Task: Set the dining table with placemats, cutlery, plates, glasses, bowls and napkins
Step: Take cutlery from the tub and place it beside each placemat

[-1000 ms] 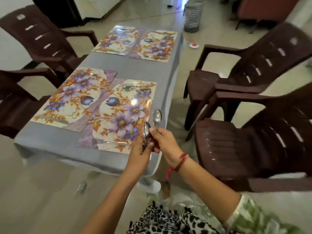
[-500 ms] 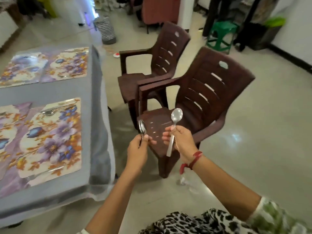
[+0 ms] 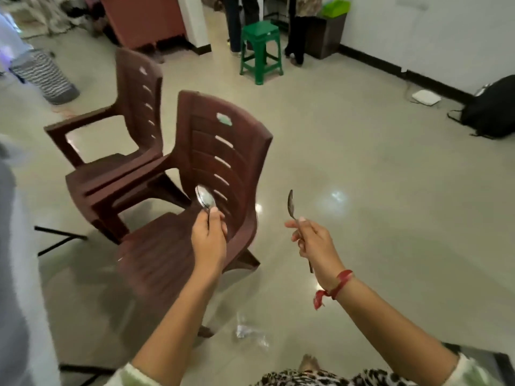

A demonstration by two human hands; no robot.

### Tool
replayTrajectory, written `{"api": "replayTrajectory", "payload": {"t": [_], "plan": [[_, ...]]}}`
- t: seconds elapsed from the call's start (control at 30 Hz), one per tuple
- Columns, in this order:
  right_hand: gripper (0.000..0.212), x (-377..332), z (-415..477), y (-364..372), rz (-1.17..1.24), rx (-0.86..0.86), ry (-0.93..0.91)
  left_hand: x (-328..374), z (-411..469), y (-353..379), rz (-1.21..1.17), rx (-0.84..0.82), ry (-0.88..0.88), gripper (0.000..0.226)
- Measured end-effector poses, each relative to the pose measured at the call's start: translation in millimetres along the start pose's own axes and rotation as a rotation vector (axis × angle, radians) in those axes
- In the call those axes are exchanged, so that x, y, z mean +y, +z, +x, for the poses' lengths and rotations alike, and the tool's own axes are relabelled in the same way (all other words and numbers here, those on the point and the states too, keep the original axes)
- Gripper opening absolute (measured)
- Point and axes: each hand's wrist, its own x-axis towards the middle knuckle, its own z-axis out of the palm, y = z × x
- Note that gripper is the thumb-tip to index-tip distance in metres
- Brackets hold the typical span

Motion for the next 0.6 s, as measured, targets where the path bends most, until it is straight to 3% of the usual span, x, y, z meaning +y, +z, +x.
{"api": "replayTrajectory", "payload": {"t": [0.13, 0.33, 0.6], "plan": [[0.032, -36, 65, -48, 0.015, -0.006, -0.033, 43, 38, 79, -0.03, 0.019, -0.003, 0.032], [0.028, -80, 180, -78, 0.092, -0.157, -0.05, 86, 96, 165, -0.16, 0.08, -0.056, 0.049], [0.026, -167, 366, -76, 0.044, -0.347, -0.025, 110, 237, 277, -0.055, 0.146, -0.015, 0.032]]}}
